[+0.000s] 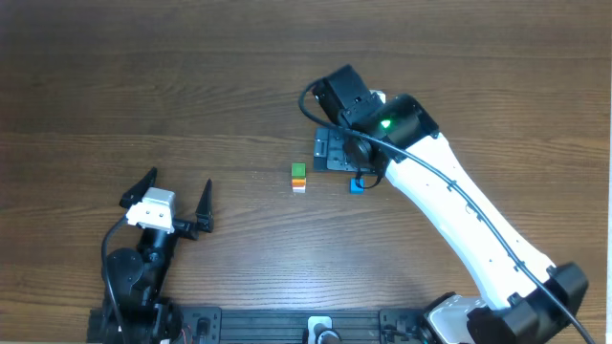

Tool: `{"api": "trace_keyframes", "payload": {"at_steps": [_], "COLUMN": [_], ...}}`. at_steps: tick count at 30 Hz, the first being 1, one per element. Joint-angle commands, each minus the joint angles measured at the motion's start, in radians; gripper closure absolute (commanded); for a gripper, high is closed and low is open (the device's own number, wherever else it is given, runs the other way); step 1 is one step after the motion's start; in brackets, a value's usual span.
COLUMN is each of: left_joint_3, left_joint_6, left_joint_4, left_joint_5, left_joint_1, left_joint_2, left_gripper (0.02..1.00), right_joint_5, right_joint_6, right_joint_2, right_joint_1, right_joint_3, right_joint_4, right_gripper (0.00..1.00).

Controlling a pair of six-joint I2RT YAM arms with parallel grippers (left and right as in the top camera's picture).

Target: Stack Cubes

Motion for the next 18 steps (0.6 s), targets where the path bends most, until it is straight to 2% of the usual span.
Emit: {"api": "trace_keyframes", "payload": {"at_steps": [1, 4, 11, 18], "left_joint_3": [-0.007, -0.007, -0.007, -0.007], "left_joint_6": [0.014, 0.014, 0.014, 0.014], "left_joint_4": [0.0, 0.0, 0.0, 0.0], "left_joint_5": [0.013, 0.013, 0.013, 0.013], "left_joint_1": [0.006, 0.006, 0.006, 0.006], "left_joint_2": [-0.009, -0.009, -0.009, -0.009], "left_gripper": [0.018, 0.018, 0.02, 0.023], "right_joint_5": [-0.004, -0.034, -0.04, -0.04], "right_joint_6": [-0.084, -0.101, -0.156, -0.163], "right_joint_2": [0.021, 0.021, 0.062, 0.18], "right_joint_1": [-0.053, -0.085, -0.132, -0.133], "right_joint_3": [-0.183, -0.295, -0.463, -0.476], "right_joint_4": [0.113, 0.224, 0.411, 0.494], "right_gripper": [0.009, 0.007, 0.007, 0.025]}}
